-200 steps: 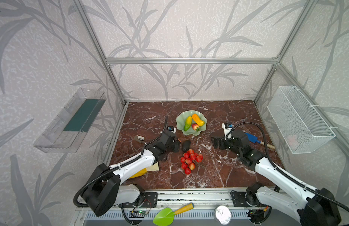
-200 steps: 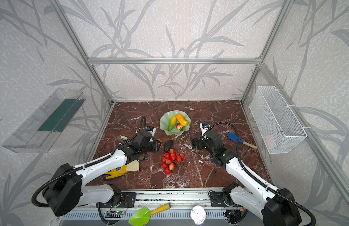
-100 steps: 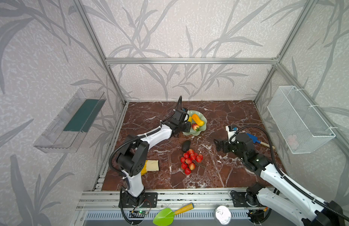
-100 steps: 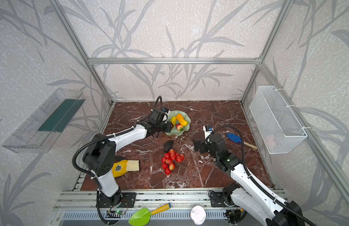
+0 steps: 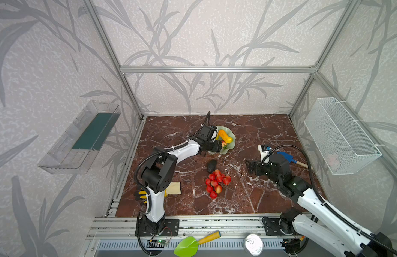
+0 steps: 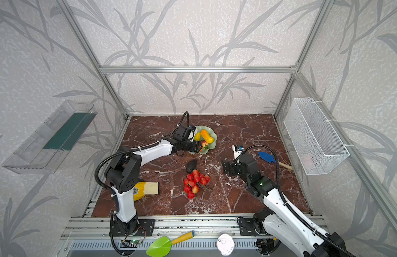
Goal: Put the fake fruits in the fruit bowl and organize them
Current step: 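Grasp the orange with the left gripper and drop it into the bowl, then grasp the dark avocado with the right gripper and place it in the bowl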
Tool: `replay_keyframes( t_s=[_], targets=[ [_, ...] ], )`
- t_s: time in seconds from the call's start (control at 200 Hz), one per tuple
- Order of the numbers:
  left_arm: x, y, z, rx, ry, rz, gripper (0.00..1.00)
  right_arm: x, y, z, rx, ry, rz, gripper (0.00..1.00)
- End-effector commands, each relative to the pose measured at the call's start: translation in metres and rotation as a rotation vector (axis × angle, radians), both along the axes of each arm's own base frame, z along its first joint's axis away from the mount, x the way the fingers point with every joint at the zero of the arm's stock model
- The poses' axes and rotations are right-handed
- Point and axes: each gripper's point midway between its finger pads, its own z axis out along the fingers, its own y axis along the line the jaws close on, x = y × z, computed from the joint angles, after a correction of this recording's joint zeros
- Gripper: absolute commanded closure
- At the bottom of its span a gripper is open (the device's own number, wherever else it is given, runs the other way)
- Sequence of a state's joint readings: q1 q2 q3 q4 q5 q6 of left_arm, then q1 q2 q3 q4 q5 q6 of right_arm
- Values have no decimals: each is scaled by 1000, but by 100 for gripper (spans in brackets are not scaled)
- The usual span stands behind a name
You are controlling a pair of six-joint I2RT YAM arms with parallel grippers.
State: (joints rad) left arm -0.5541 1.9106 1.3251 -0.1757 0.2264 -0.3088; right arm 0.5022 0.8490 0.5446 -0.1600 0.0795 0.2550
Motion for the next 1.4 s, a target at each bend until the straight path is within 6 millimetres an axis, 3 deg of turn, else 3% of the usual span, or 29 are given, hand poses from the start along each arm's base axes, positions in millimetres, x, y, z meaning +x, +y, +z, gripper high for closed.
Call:
replay_keyframes(
  t_s=[0.0,0.15,0.265,0.355,0.42,0.52,0.67,0.87,0.95,0.98,1.175,1.395],
  targets=[
    [1,12,64,-52,-146,27,31,3,14,0,14,22,58,7],
    [-11,50,134,-84,-348,123,27,6,39,-11,39,94,133,9],
    [-36,94,155,-67,-470,236,20,6,63,-16,16,114,182,9],
    [-61,126,148,-69,-488,321,15,7,86,-18,-12,120,232,9],
    [-79,144,131,-67,-475,359,12,7,104,-22,-28,132,272,9],
    [-102,161,112,-63,-455,376,10,9,129,-29,-39,159,319,9],
    [-125,182,98,-82,-441,442,7,12,160,-43,-101,197,373,10],
    [-145,198,86,-118,-450,503,4,21,191,-68,-139,265,401,10],
    [-151,203,85,-115,-451,513,3,26,198,-73,-149,270,399,10],
    [-153,205,85,-114,-452,517,2,28,200,-86,-168,292,397,10],
    [-162,213,88,-121,-473,532,0,36,214,-113,-202,357,412,11],
    [-167,218,86,-129,-473,550,0,40,228,-133,-193,407,426,28]
  ],
)
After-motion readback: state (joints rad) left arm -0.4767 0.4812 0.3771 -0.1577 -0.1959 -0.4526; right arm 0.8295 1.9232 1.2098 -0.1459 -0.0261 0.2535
